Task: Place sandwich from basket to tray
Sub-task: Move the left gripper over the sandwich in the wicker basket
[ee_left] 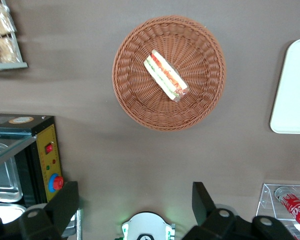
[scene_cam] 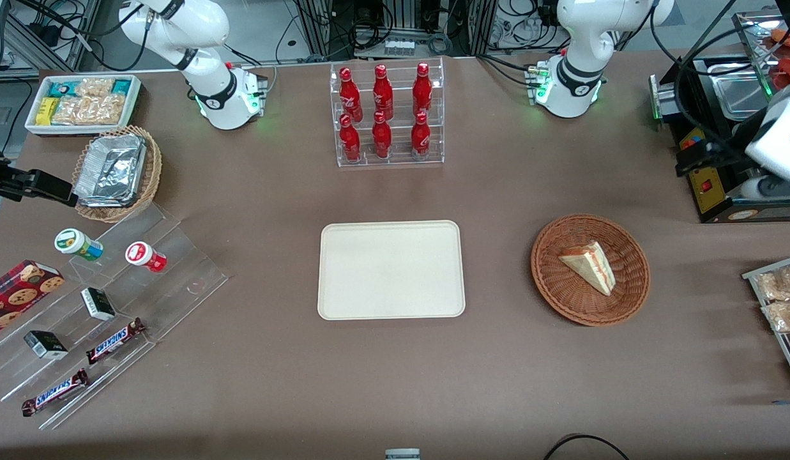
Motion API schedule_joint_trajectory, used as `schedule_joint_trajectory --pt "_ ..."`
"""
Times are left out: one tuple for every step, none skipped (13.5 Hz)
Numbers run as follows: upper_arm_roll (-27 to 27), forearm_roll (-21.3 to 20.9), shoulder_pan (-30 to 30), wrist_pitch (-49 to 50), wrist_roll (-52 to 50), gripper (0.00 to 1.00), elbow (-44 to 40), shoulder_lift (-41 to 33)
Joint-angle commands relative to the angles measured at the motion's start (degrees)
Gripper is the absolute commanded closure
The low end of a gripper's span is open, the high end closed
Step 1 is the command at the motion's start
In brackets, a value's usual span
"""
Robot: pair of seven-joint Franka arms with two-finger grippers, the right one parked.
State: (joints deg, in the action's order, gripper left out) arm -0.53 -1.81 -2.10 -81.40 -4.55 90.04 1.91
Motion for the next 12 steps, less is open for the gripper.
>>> schedule_joint_trajectory --pt "-0.08 -0.30 -0.27 -7.42 -4.39 0.00 5.90 0.90" --pt "-0.08 -0.39 -0.36 -11.11 -6.24 0.00 9.16 0.90" --pt "-0.08 -1.43 -0.45 -16.11 -8.43 0.00 13.19 0.81" --pt "-0.08 -2.92 -0.62 -21.29 -12.46 0.00 16.80 0.38" --pt "-0.08 -2.94 -0.71 -27.00 -18.41 0.00 20.49 0.37" --pt "0.00 -2.94 -0.97 -31.93 -23.17 0.00 23.92 0.46" --pt "0.01 -2.94 -1.76 -35.89 -27.40 0.00 26.48 0.81" --pt "0.01 -2.85 -2.11 -39.24 -30.57 0.00 29.11 1.25" --pt "0.09 -2.59 -2.12 -42.32 -33.39 0.00 31.32 1.60" --pt "0.09 -2.50 -2.29 -45.48 -36.64 0.00 33.43 1.60" --pt "0.09 -2.58 -2.73 -48.38 -39.10 0.00 35.27 1.69" --pt "0.09 -2.50 -3.34 -50.07 -40.52 0.00 36.08 2.30"
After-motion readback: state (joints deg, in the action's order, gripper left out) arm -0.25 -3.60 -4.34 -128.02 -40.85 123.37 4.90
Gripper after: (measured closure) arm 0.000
